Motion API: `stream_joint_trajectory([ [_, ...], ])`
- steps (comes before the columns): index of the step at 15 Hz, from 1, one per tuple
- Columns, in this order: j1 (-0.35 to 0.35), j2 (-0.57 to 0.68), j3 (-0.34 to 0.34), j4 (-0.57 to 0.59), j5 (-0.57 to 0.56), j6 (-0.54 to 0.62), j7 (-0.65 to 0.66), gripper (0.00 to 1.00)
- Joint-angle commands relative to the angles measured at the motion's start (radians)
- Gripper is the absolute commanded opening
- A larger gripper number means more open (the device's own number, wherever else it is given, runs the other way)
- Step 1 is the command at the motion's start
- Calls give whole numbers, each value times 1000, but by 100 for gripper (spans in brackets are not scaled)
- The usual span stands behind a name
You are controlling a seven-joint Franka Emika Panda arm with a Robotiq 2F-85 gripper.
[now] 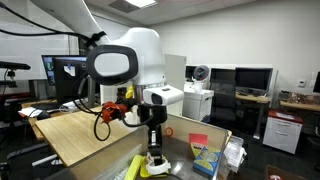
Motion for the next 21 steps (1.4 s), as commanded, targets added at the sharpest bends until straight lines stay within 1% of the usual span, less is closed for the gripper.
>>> stream_joint_trajectory([
  [1,111,-209,-165,-203,-277,63,173,3],
  [2,160,-239,-250,-213,-389,52,193,3],
  [3,173,-263,-285,-217,-476,50,209,3],
  [5,164,-306,-312,-217,-620,47,229,3],
  [6,72,-334,-239,-213,-699,50,225,3],
  [7,57,-381,-227,-220,-772,30,238,3],
  [8,3,-439,-200,-227,-873,16,243,3],
  [9,-26,-487,-168,-249,-940,3,267,3],
  [10,-66,-559,-116,-278,-994,-15,265,3],
  [12,-100,-623,-62,-315,-1006,-16,225,3],
  [14,-115,-666,-17,-342,-992,-9,192,3],
  [16,-108,-709,26,-362,-963,-19,159,3],
  [19,-74,-751,108,-373,-942,-40,110,3],
  [20,-10,-721,155,-320,-901,-78,36,3],
  [21,6,-716,160,-311,-887,-81,-3,3],
])
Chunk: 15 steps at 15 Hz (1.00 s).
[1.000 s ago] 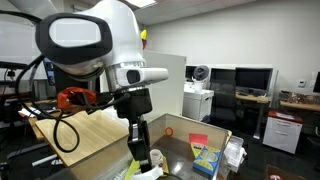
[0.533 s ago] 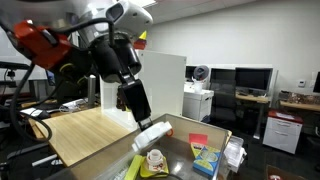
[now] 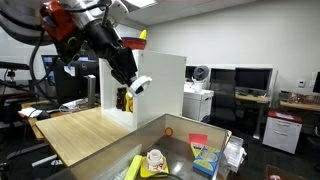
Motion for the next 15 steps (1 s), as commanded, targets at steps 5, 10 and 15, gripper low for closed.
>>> stream_joint_trajectory([
  [5,216,81,79,158,245,-101,-367,3],
  [10,363,206,-49,209,523,-39,-688,3],
  [15,497,323,-165,256,786,-123,-1024,3],
])
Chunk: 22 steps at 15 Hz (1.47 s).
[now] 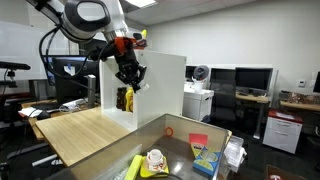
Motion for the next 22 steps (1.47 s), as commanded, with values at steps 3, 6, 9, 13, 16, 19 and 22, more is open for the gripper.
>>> stream_joint_trajectory([
  [3,-20,147,36,90,203,-124,-274,3],
  [6,-62,185,92,113,174,-204,-285,3],
  [9,-98,204,131,113,156,-238,-311,3],
  [13,-135,221,153,102,136,-203,-347,3],
  [16,-154,213,165,71,110,-163,-337,37],
  [19,-229,135,111,-177,257,29,-336,77],
  [22,-264,120,71,-278,382,143,-349,96],
])
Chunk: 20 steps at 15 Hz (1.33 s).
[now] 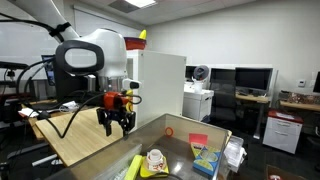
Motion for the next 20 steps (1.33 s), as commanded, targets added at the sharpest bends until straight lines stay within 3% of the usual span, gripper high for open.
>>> stream_joint_trajectory([
  [1,-36,-72,-30,-138,139,133,-34,97],
  [2,-26,-15,-11,-63,72,67,-5,82],
  [5,-33,-38,-31,-112,104,109,-4,97],
  [20,-31,-48,-33,-113,107,110,-4,97],
])
